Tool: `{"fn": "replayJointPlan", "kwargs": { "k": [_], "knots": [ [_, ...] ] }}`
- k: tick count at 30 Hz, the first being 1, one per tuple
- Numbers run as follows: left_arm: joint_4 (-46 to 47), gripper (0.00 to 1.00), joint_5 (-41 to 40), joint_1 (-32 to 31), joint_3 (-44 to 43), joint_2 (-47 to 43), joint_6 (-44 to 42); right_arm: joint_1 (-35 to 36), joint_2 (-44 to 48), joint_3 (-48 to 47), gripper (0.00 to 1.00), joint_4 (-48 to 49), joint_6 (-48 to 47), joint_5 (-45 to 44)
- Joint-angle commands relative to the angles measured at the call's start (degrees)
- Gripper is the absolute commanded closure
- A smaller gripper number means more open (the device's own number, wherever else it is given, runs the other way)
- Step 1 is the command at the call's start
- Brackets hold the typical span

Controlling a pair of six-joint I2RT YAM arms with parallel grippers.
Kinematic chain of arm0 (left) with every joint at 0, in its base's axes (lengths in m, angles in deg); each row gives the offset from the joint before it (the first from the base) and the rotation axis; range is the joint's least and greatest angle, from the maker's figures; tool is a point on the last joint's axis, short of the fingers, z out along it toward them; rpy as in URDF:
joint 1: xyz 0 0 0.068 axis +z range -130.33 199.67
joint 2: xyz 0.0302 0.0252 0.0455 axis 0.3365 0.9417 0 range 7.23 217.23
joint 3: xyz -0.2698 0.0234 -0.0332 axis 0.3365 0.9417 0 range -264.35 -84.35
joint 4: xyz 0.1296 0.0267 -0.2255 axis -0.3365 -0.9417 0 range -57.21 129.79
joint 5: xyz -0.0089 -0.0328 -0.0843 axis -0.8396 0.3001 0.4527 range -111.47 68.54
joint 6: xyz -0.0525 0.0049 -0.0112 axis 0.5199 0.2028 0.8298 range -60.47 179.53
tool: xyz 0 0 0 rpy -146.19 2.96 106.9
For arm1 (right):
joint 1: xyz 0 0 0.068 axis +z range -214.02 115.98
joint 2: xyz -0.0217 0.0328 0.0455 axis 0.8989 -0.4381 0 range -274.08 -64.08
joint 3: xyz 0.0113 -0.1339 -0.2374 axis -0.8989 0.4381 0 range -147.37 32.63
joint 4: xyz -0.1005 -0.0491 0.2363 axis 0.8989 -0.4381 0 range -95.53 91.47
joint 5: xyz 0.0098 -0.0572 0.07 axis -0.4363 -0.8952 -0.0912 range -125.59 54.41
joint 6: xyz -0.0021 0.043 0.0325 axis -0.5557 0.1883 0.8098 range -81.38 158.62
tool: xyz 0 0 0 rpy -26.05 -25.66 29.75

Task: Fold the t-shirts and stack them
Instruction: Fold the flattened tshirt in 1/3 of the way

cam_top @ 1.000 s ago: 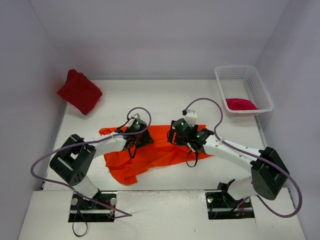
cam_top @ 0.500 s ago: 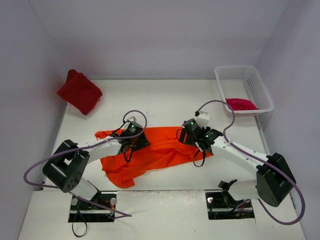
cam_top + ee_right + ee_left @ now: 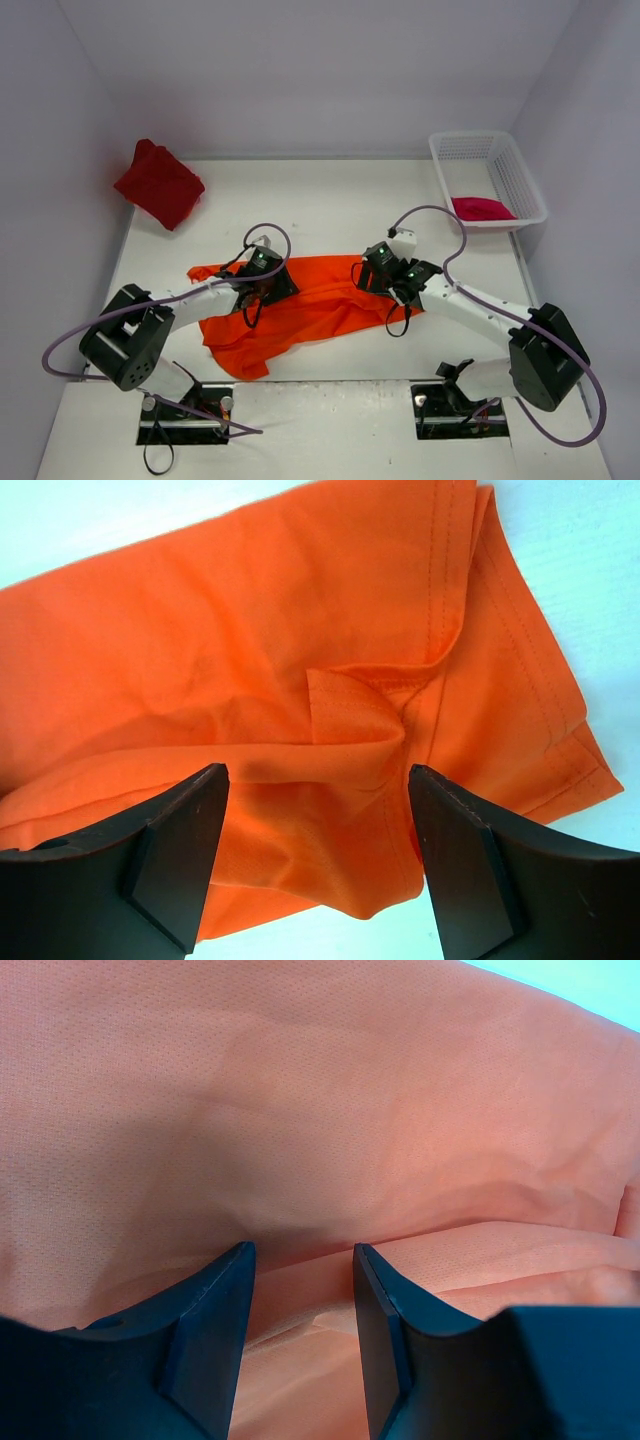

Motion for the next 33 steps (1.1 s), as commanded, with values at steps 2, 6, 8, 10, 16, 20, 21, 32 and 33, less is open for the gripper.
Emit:
{"fn": "replayJointPlan", "kwargs": {
  "k": [2, 6, 8, 10, 16, 20, 21, 32, 33],
  "knots": [
    [-2.3, 0.61, 0.9, 0.2, -0.8, 0.0, -1.7, 0.5, 0.6, 1.6, 0.31, -0.6, 1.5, -0.4],
    [-2.9, 0.61, 0.8, 0.3, -1.0, -0.3, -1.9, 0.5, 1.7, 3.3, 0.32, -0.8, 2.0, -0.5],
    [-3.1, 0.61, 0.9, 0.5, -0.9, -0.8, -2.1, 0.5, 2.3, 3.6, 0.33, -1.1, 2.3, -0.5],
    [-3.6, 0.61, 0.9, 0.7, -0.6, -1.4, -2.3, 0.5, 2.4, 4.0, 0.35, -1.1, 2.4, -0.6],
    [-4.4, 0.61, 0.6, 1.4, 0.4, -3.0, -2.5, 0.5, 1.9, 4.3, 0.51, -1.1, 2.7, -0.8],
    [-4.7, 0.61, 0.6, 1.6, 0.5, -3.3, -2.9, 0.5, 2.0, 4.5, 0.72, -1.1, 2.8, -0.9],
    [-4.9, 0.61, 0.6, 1.7, 0.6, -3.3, -3.0, 0.5, 2.0, 4.5, 0.82, -1.1, 2.8, -1.0],
    [-6.4, 0.61, 0.5, 2.3, 1.3, -4.6, -4.2, 0.5, 1.0, 1.5, 1.00, -1.1, 2.1, -1.8],
    [-6.4, 0.61, 0.5, 2.5, 1.5, -4.8, -4.3, 0.4, 0.7, 0.4, 1.00, -1.1, 1.7, -1.9]
  ]
}}
